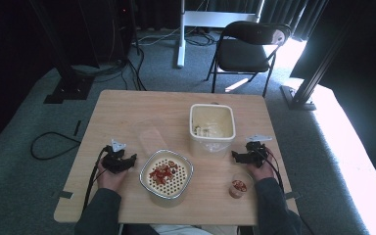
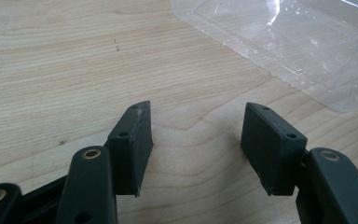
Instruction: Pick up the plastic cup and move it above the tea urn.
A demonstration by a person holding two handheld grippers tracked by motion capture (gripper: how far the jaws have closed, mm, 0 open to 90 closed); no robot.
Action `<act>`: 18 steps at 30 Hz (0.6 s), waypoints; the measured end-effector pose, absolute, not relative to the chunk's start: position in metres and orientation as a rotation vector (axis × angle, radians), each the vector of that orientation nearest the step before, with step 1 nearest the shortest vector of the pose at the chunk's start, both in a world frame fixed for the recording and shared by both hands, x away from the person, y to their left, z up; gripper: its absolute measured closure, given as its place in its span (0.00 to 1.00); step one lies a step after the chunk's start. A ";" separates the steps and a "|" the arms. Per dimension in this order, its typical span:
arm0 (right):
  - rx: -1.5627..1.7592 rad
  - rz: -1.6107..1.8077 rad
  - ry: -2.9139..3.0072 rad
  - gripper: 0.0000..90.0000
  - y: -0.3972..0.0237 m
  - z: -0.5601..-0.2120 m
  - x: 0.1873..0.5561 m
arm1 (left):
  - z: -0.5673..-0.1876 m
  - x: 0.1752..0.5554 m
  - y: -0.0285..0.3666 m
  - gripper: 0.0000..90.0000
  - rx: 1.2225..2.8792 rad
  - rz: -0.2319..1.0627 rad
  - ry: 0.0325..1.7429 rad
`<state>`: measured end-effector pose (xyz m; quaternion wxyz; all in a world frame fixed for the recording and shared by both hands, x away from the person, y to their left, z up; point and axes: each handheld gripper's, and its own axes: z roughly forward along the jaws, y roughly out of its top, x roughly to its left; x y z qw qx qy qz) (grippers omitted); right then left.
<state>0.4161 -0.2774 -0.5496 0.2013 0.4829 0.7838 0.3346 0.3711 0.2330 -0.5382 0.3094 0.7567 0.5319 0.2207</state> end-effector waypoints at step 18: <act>1.357 0.931 2.183 0.11 -0.278 -0.550 0.415 | -0.493 0.377 0.193 0.29 1.929 0.502 1.290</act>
